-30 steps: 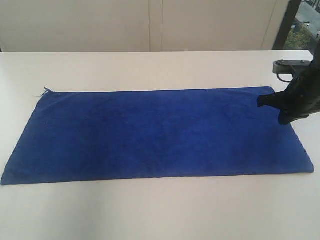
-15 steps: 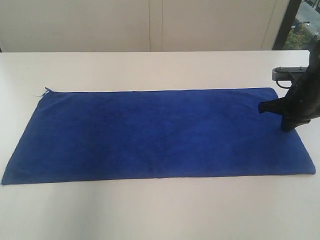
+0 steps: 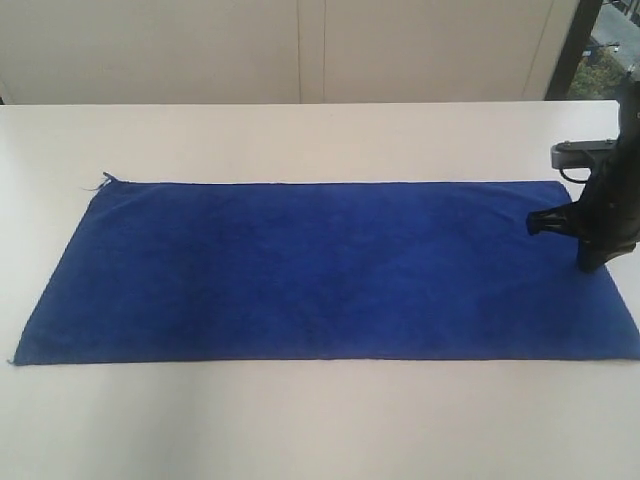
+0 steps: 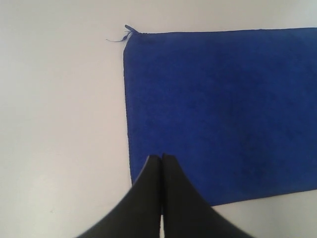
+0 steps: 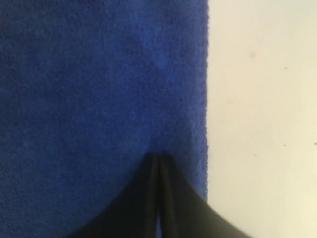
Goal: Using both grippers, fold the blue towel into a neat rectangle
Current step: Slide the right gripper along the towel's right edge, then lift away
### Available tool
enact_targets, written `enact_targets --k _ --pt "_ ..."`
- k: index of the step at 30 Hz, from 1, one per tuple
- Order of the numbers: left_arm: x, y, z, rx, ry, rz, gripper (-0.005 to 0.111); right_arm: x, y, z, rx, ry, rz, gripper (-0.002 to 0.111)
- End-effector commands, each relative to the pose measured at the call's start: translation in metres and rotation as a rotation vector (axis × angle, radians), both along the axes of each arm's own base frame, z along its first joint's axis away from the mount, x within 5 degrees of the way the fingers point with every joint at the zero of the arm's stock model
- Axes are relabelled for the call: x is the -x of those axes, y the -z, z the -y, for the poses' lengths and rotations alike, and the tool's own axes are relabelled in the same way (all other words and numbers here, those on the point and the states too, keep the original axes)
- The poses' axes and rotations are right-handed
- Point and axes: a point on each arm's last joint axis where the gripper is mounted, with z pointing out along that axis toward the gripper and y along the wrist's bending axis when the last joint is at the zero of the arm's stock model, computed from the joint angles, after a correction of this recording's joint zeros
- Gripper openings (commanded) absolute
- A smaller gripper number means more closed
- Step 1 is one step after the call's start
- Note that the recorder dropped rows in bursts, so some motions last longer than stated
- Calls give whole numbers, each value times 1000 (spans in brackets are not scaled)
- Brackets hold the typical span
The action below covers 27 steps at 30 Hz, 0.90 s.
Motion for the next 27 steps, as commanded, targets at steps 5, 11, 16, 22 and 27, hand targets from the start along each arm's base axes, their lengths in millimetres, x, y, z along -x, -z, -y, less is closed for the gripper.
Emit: enact_targets --k 5,11,16,22,27 --pt "2 -1 1 14 -1 0 0 9 8 7 55 6 -95 0" --pt "2 -1 1 14 -1 0 0 -2 -22 6 33 33 7 0" --pt "2 -1 1 14 -1 0 0 -3 -66 6 40 32 138 0" --pt "2 -1 1 14 -1 0 0 -4 -59 21 -44 48 161 0" --pt "2 -1 1 14 -1 0 0 -5 -44 31 -92 34 126 0"
